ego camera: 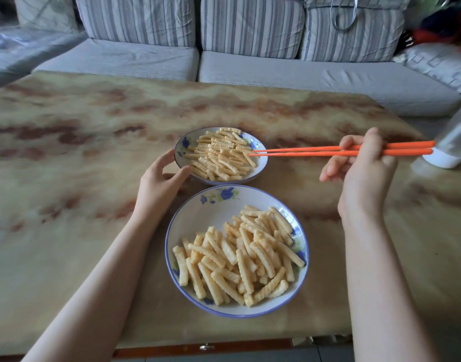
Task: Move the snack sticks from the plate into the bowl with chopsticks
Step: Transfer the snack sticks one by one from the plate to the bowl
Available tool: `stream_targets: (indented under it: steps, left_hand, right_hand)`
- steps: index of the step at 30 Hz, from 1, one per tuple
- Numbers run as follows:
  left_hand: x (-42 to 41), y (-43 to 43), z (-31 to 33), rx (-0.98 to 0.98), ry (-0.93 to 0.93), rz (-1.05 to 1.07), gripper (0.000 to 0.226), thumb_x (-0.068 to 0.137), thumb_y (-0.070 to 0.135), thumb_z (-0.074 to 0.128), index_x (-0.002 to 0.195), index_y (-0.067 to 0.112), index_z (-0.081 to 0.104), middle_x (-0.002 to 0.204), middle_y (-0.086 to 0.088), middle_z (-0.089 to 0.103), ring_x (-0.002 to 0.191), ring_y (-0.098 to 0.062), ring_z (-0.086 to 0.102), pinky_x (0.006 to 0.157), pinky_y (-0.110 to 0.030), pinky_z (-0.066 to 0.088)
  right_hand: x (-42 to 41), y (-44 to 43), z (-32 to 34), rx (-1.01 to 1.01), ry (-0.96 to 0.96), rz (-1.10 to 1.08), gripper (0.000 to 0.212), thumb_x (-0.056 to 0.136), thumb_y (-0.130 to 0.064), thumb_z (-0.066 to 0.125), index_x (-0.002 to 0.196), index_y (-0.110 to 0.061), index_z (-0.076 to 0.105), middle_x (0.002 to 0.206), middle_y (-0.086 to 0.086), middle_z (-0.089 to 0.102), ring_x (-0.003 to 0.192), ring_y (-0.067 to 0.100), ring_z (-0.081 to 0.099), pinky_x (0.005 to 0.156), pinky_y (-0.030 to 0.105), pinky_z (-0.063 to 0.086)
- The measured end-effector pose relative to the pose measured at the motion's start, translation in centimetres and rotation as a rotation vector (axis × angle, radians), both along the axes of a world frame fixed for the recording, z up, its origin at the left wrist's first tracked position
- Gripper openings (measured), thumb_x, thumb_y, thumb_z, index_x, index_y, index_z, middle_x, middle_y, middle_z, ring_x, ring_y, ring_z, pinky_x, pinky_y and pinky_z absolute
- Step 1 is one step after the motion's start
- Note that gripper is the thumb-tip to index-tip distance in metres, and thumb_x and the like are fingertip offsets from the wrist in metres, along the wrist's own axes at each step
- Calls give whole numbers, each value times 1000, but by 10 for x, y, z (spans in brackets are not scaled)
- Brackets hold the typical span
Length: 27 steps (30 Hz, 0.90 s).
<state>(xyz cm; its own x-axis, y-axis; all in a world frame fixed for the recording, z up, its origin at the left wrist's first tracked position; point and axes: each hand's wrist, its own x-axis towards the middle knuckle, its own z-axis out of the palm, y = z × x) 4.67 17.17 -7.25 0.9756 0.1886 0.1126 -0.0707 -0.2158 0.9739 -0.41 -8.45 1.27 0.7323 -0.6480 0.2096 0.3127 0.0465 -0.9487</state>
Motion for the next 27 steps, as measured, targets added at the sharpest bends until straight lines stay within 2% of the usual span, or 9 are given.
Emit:
stream_targets:
  steps: [4,8,11,15,17,19,22,27]
  left_hand:
    - [0,0,0,-3,0,1,44,90,23,68,133,29,59,102,4,75,75,-14,72,71,-23,58]
    - [0,0,1,5,0,1,45,90,24,68,134,29,58,105,6,74,73,-12,72,67,-18,57]
    - [-1,0,1,11,10,3,44,90,25,68,132,31,59,97,4,76,74,-13,73,69,-17,56]
    - [-2,0,2,18,5,-1,44,89,25,68,131,33,59,103,4,75,78,-15,74,78,-29,58]
    - [-2,0,2,22,2,-2,44,89,26,68,131,34,59,105,5,74,78,-14,74,81,-31,58]
    - [-1,1,2,25,1,-2,44,89,26,68,132,34,59,107,5,74,78,-12,74,80,-29,58]
    - [-2,0,3,32,-7,-1,43,90,25,68,132,32,59,109,6,73,78,-11,73,72,-18,57]
    - [-2,0,3,34,-8,-7,44,90,26,68,132,32,59,110,6,73,81,-11,73,77,-24,56]
  right_hand:
    - [8,4,-13,-40,23,43,46,103,-26,31,63,-12,50,33,0,45,29,18,47,38,23,26]
    - [6,3,-12,-83,21,74,45,103,-25,31,65,-11,50,33,0,44,28,17,44,37,22,24]
    - [-3,-4,-2,-107,-8,99,45,103,-26,31,66,-12,50,34,1,43,28,18,42,38,22,23]
    - [-17,-13,15,-153,0,208,45,103,-27,33,64,-11,50,33,2,39,26,19,37,40,31,18]
    - [-24,-18,20,-219,37,257,46,103,-27,34,63,-11,50,32,2,38,25,19,35,38,29,17]
    - [-31,-21,23,-294,90,293,47,103,-29,34,62,-11,50,32,4,38,25,21,34,37,24,19]
    - [-35,-24,24,-370,135,335,49,103,-32,35,62,-12,52,32,5,38,26,23,34,37,24,21]
    - [-36,-26,23,-415,184,375,47,102,-33,35,65,-10,53,33,6,39,27,24,35,37,22,22]
